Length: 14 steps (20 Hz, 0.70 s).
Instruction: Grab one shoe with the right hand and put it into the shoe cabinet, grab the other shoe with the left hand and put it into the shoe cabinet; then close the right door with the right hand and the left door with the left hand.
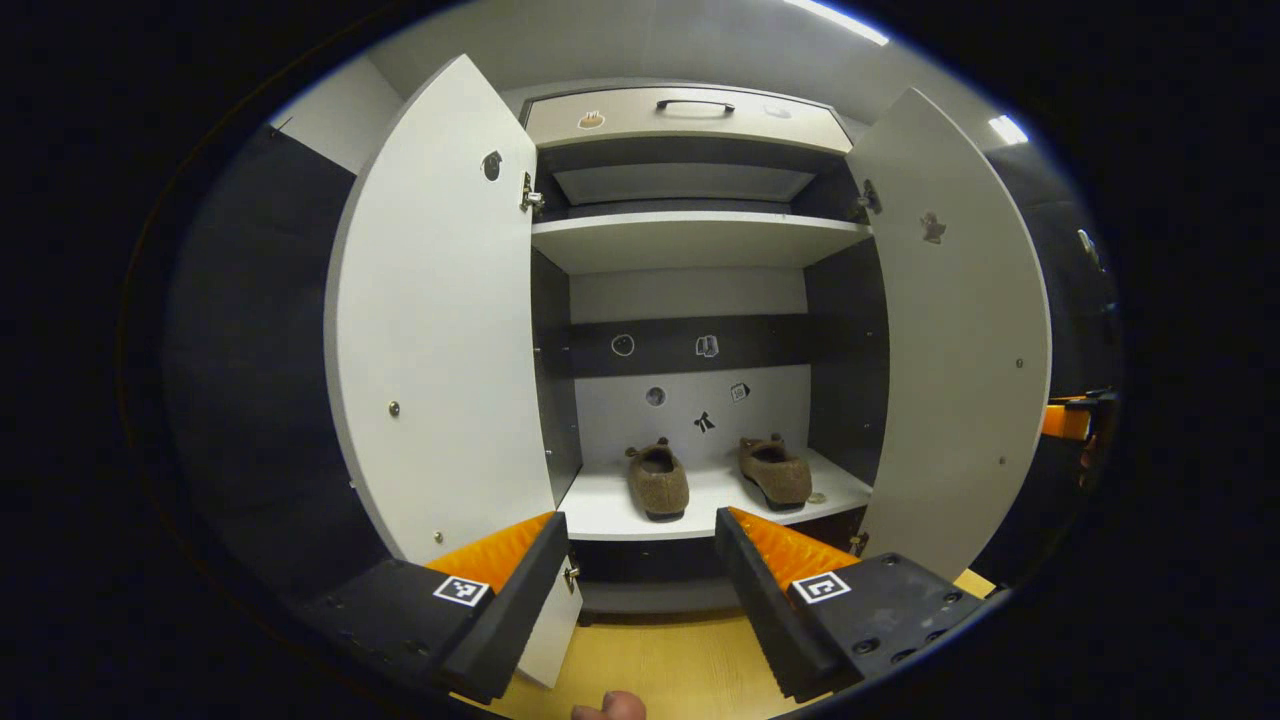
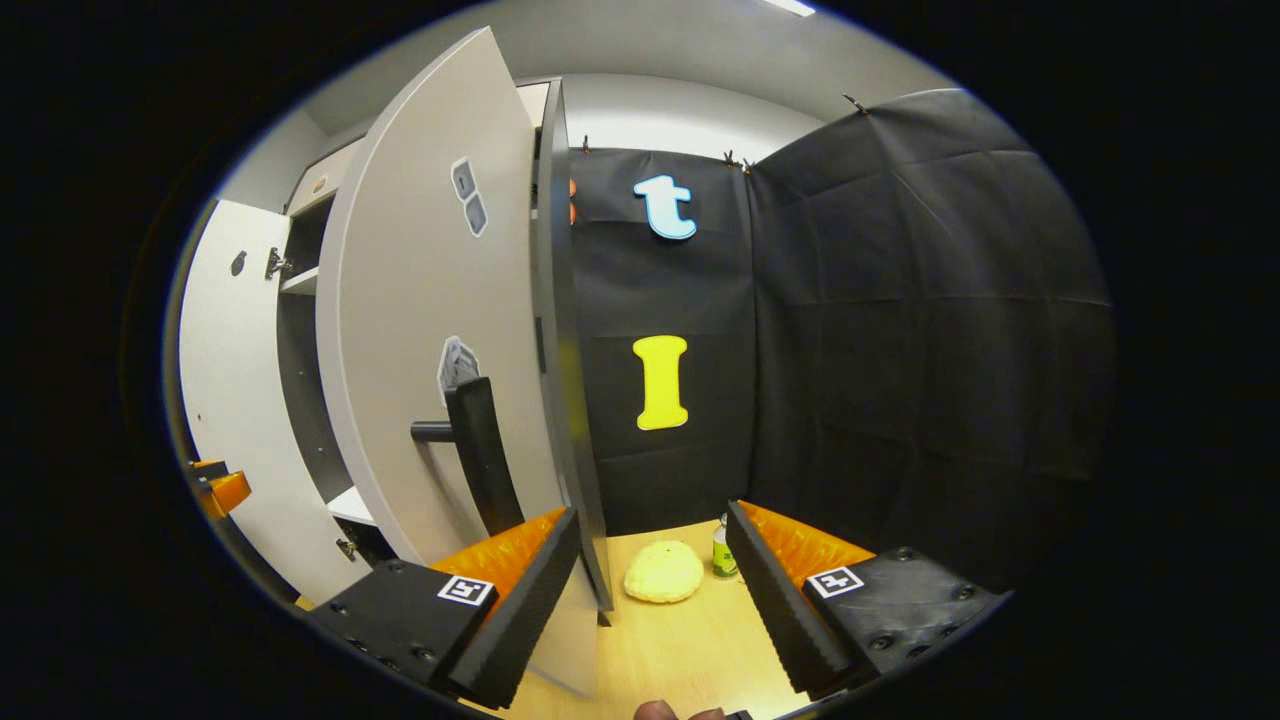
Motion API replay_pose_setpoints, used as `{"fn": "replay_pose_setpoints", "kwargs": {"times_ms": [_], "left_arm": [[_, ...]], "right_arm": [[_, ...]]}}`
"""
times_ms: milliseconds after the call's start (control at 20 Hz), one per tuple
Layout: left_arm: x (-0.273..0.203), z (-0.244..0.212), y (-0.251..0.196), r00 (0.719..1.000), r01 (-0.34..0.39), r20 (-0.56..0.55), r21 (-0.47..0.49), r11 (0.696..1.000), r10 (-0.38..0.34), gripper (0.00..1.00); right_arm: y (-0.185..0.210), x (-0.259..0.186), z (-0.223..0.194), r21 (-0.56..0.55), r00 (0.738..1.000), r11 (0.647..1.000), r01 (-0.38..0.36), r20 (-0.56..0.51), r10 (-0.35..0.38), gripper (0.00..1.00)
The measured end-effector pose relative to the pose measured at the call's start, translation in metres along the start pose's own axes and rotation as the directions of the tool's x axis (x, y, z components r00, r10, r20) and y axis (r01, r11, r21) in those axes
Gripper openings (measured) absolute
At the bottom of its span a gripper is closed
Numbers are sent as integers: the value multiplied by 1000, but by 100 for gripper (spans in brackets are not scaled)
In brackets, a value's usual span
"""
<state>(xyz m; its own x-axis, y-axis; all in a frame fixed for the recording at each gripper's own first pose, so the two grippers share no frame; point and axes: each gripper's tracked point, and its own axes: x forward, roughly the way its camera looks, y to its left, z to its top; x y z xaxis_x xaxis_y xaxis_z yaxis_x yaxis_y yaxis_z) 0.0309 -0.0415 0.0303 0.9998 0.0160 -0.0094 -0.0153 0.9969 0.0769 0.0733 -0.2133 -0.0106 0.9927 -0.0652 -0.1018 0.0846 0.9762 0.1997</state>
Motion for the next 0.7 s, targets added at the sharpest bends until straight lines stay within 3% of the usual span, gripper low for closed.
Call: {"fn": "replay_pose_setpoints", "kwargs": {"times_ms": [700], "left_arm": [[-32,-31,57,999,-20,-50,-29,999,18,94]], "right_arm": [[128,11,-20,-63,992,991,-120,-33,119,98]]}}
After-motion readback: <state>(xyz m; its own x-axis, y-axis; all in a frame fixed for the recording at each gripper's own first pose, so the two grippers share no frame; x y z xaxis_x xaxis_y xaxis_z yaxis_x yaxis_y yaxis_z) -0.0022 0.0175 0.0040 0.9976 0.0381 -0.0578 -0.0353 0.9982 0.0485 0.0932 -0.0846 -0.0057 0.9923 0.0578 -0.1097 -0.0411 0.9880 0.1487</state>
